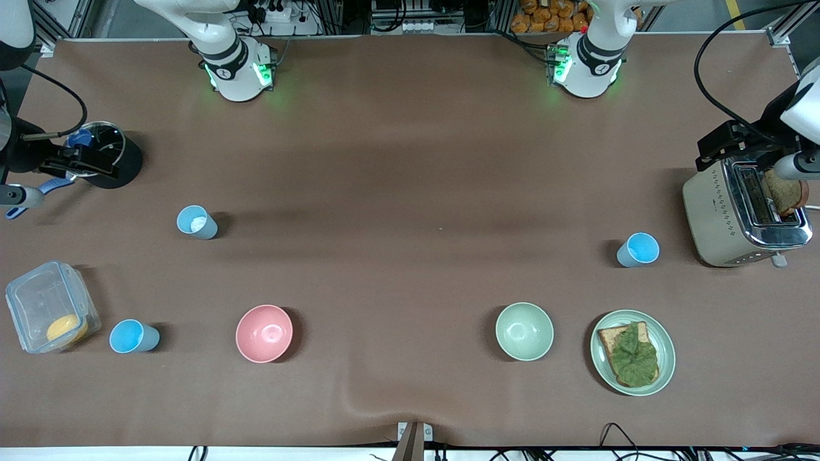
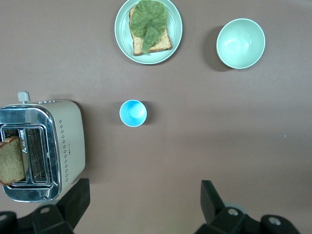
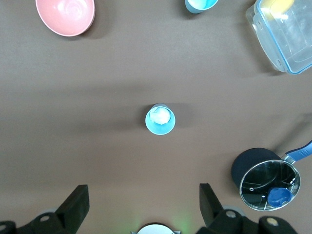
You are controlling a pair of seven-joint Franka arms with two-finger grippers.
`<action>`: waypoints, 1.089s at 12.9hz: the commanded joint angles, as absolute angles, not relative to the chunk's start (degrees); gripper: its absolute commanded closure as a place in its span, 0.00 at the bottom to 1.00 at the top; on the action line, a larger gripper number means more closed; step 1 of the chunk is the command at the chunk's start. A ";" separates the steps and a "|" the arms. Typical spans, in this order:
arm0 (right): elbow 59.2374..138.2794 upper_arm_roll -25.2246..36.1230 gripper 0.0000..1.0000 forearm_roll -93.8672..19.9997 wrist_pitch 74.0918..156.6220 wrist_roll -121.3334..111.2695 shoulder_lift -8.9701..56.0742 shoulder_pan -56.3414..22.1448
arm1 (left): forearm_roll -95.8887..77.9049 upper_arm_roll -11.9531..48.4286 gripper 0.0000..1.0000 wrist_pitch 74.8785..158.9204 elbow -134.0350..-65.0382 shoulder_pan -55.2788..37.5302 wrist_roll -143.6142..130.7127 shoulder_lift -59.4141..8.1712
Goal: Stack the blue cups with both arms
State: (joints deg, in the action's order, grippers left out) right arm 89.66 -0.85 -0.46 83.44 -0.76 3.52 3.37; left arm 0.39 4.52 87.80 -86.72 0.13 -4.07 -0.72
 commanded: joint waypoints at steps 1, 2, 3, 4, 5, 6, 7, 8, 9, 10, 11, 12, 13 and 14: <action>88.42 -1.85 0.00 -1.14 82.53 -0.17 4.04 4.57 | -0.88 4.31 0.00 86.84 -86.31 0.61 -2.72 0.00; 88.42 -1.85 0.00 -1.14 82.53 -0.18 4.04 4.57 | -0.97 4.31 0.00 86.84 -86.22 0.62 -2.55 -0.26; 88.42 -1.85 0.00 -1.14 82.53 -0.18 4.04 4.57 | -1.49 4.31 0.00 86.92 -86.22 0.79 -2.37 -0.26; 88.42 -1.85 0.00 -1.14 82.53 -0.09 4.04 4.57 | -1.93 4.22 0.00 87.36 -86.13 0.79 -2.81 -0.52; 88.42 -1.85 0.00 -1.14 82.53 -0.17 4.04 4.57 | -1.85 3.35 0.00 88.32 -85.96 0.70 -2.38 -0.96; 88.50 -1.85 0.00 -1.14 82.53 -0.18 4.04 4.57 | -2.11 2.82 0.00 88.77 -85.96 0.70 -2.37 -1.23; 88.51 -1.85 0.00 -1.14 82.44 -0.18 4.04 4.66 | -1.67 2.73 0.00 89.29 -86.22 0.79 -2.46 -1.23; 88.51 -1.85 0.00 -1.14 82.44 -0.18 4.04 4.66 | -1.15 2.55 0.00 89.47 -86.74 0.79 -2.46 -1.32; 88.42 -1.85 0.00 -1.14 82.44 -0.18 4.04 4.66 | -0.88 2.55 0.00 89.47 -86.84 1.23 -2.55 -1.75; 88.50 -1.85 0.00 -1.14 82.44 -0.18 4.04 4.66 | -0.70 2.55 0.00 89.65 -86.92 1.49 -2.64 -2.37; 88.51 -1.85 0.00 -1.14 82.44 -0.18 4.04 4.66 | -0.62 2.64 0.00 90.52 -87.18 2.19 -2.55 -3.59; 88.51 -1.85 0.00 -1.14 82.44 -0.18 4.04 4.66 | 0.69 2.55 0.00 92.18 -88.41 2.37 -2.46 -4.82; 88.51 -1.85 0.00 -1.14 82.44 -0.18 4.04 4.66 | 1.83 2.64 0.00 95.16 -90.85 2.37 -2.72 -5.44; 88.51 -1.85 0.00 -1.14 82.44 -0.18 4.04 4.66 | 1.93 2.55 0.00 98.67 -94.45 2.46 -2.99 -5.36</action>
State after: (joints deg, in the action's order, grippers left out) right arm 89.66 -0.86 -0.46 83.36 -0.73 3.54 3.37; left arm 0.70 2.46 93.81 -89.72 2.13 -4.06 -5.01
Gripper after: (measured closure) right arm 0.000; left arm 0.000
